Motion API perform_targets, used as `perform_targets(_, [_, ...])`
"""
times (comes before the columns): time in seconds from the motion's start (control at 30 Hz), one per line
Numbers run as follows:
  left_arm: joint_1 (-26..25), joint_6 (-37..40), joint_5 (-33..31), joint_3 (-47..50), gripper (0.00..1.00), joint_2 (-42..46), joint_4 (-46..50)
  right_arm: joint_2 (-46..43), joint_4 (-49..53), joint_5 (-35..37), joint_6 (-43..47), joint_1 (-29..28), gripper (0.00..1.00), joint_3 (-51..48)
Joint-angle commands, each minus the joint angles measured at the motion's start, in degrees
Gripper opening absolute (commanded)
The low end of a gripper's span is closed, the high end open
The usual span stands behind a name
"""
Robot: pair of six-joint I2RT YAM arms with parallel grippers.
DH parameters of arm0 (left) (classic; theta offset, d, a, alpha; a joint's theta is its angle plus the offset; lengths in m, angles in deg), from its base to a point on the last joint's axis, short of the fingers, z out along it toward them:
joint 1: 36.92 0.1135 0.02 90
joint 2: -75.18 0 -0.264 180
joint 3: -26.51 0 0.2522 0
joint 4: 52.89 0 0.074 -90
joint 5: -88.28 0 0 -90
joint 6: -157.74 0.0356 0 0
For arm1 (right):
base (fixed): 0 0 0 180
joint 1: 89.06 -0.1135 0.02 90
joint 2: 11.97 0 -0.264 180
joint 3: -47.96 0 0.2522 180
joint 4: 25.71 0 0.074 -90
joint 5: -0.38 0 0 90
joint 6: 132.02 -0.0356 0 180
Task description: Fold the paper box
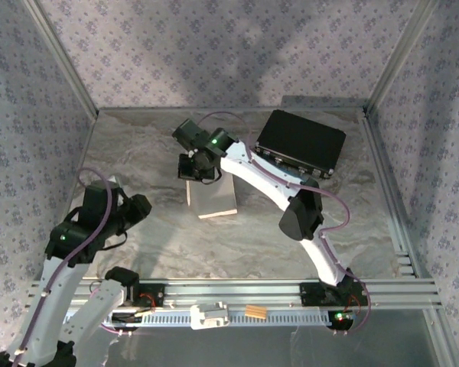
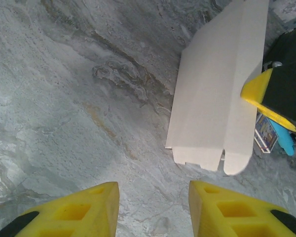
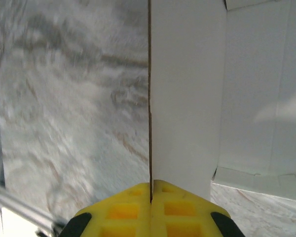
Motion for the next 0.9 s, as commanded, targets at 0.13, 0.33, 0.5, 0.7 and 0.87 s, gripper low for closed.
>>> perform_targets(0.13, [0.0,2.2,3.4,-2.5,0.42,2.5,2.7,-3.2,12.6,20.0,-43.6,-1.9,0.00,5.5])
perform_targets(0.33, [-0.1,2.1,9.2,-0.1,0.41,4.4,2.7,4.9,25.8,20.9,-62.3,0.9,0.00,17.9])
perform_targets(0.5, [0.0,4.7,11.8,0.6,0.41,3.5,3.4,4.9,21.4,25.2,-65.0,1.2,0.06,16.0])
perform_targets(0.7, [0.0,6.0,12.7,1.7,0.41,1.8,2.3,6.2,16.0,24.1,-63.8,1.3,0.21,14.7])
perform_targets(0.87, [0.0,6.9,13.0,1.7,0.44,-0.9,0.3,4.3,14.2,25.5,-57.2,2.0,0.41,14.9])
